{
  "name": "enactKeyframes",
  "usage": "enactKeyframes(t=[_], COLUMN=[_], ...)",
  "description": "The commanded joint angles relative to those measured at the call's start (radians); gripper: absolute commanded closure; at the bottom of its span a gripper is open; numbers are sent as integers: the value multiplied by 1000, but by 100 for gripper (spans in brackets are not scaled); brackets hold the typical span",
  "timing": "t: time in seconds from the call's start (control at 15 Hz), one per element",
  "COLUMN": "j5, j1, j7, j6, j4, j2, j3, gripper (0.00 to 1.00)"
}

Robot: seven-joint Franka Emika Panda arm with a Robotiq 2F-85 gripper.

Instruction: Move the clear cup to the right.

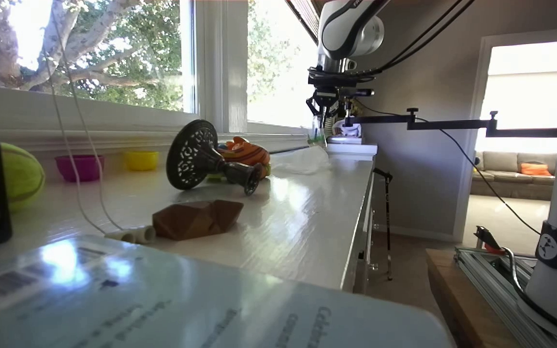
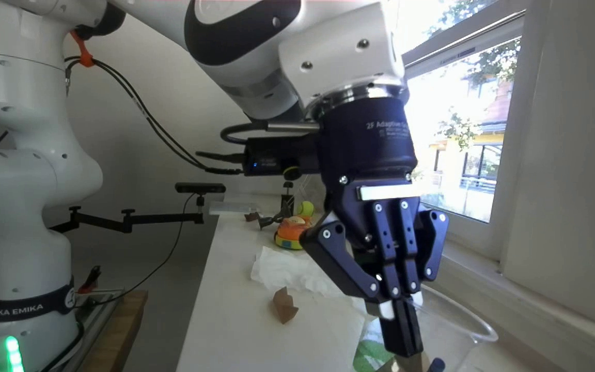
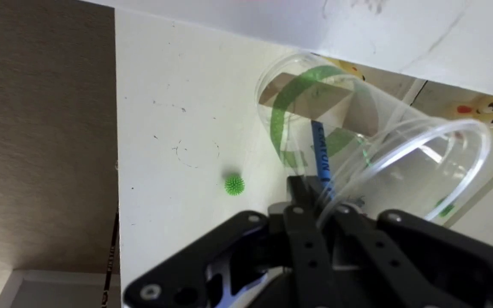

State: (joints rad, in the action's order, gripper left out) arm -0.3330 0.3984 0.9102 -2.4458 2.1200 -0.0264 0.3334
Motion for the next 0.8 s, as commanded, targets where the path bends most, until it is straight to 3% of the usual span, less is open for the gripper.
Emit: enactKeyframes(t=[0.0,0.27,0.73], j5=[-52,-66,-82], j1=[-21,-41,-43], j7=[-5,-45,-4], j6=[-24,-83,-309], j4=[34,66,146], j2=[-29,-38,-42], j3=[-5,-15,-18], gripper=[99,99,99])
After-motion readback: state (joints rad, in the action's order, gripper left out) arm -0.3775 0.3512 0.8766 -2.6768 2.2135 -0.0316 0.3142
